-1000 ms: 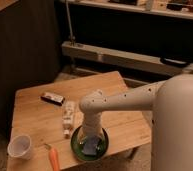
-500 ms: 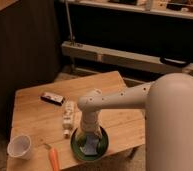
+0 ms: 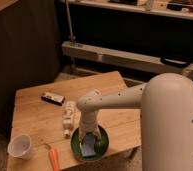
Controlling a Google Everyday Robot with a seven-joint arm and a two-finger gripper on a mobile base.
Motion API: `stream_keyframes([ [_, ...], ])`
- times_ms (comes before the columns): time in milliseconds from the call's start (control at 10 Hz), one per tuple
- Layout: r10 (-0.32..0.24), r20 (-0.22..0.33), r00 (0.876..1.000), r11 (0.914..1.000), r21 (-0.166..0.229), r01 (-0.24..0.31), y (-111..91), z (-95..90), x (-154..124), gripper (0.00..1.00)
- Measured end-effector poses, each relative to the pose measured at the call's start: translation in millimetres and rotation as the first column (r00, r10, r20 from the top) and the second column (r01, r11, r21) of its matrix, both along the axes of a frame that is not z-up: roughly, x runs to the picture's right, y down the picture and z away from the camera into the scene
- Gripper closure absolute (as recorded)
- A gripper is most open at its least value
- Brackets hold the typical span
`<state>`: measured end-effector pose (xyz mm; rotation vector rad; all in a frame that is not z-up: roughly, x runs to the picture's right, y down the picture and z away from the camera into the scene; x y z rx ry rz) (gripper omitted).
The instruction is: Place the white sponge in the ceramic cup
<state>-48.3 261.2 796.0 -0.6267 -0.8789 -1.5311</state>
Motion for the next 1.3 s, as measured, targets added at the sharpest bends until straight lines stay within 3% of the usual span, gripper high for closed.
stream_keyframes([
  [300, -0.001, -0.001, 1.000, 1.0000, 0.003, 0.001, -3, -1.1, 2, 0.94],
  [400, 0.000, -0.001, 1.000, 1.0000, 0.002, 0.000, -4, -1.6, 2, 0.99],
  [700, -0.003, 0.004, 1.000, 1.0000, 0.005, 0.003, -5, -3.1, -1, 1.00],
  [900, -0.024, 0.010, 1.000, 0.9976, 0.066, 0.023, -23, -16.7, -12, 1.00],
  [1100, -0.046, 0.025, 0.999, 0.9903, 0.132, 0.042, -55, -45.8, -24, 1.00],
  [1300, -0.071, 0.050, 0.996, 0.9770, 0.205, 0.059, -91, -81.3, -40, 1.00],
])
